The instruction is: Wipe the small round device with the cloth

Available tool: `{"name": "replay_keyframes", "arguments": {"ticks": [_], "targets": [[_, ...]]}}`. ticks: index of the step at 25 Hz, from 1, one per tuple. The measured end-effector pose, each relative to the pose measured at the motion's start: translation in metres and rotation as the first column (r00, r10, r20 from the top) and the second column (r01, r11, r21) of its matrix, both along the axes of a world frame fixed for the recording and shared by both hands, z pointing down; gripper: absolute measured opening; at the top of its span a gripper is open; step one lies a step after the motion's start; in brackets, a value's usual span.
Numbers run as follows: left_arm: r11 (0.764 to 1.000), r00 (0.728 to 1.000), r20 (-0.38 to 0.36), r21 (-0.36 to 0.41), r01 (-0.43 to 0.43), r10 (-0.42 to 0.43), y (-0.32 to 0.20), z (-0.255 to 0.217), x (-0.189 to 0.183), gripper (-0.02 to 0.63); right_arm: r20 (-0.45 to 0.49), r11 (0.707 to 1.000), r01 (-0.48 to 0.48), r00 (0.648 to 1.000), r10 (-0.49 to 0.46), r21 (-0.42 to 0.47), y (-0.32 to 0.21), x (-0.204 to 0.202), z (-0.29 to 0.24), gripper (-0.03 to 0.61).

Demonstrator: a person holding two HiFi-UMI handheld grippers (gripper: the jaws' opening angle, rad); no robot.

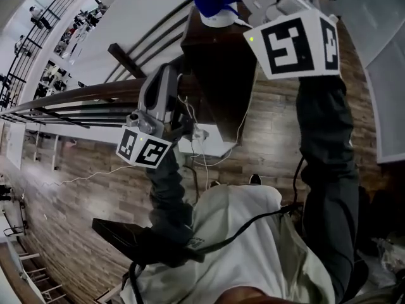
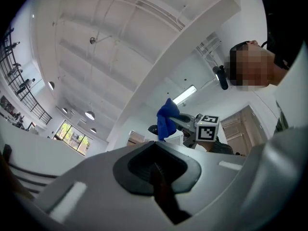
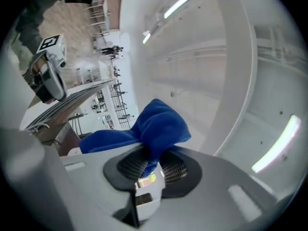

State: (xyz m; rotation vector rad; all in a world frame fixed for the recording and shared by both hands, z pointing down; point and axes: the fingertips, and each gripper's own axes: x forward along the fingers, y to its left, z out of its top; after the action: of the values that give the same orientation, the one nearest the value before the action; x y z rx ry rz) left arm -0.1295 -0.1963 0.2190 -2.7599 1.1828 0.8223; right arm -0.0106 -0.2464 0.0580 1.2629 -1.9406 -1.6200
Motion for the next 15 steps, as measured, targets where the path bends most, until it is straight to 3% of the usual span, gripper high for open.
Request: {"name": "replay_keyframes", "arguments": {"ticks": [4, 8, 13, 15], "targets": [[1.0, 1.0, -0.004, -0.007, 0.003, -0.003, 0.009, -0.002, 0.004, 0.005, 0.091, 0.982, -0.006, 0.996, 0.024, -0.191, -0.03, 0.032, 0.022, 0.076], [1.0, 1.0, 0.007, -0.019, 0.0, 0.0, 0.015, 0.005, 0.009, 0.005, 0.194, 0.952, 0.057, 0.981, 0.003, -0.301, -0.034, 0.042, 0.065, 0.075], [0.999, 1.0, 0.012, -0.033, 0.019, -0.019, 0.024, 0.01, 0.007, 0.005, 0.096, 0.896, 0.036, 0.995, 0.007, -0.442, -0.032, 0.049, 0.117, 0.05], [0.999, 1.0, 0.013, -0.042, 0.024, -0.023, 0.027, 0.012, 0.008, 0.005, 0.138, 0.896, 0.063, 0.99, -0.002, -0.439, -0.033, 0.058, 0.109, 0.032]]}}
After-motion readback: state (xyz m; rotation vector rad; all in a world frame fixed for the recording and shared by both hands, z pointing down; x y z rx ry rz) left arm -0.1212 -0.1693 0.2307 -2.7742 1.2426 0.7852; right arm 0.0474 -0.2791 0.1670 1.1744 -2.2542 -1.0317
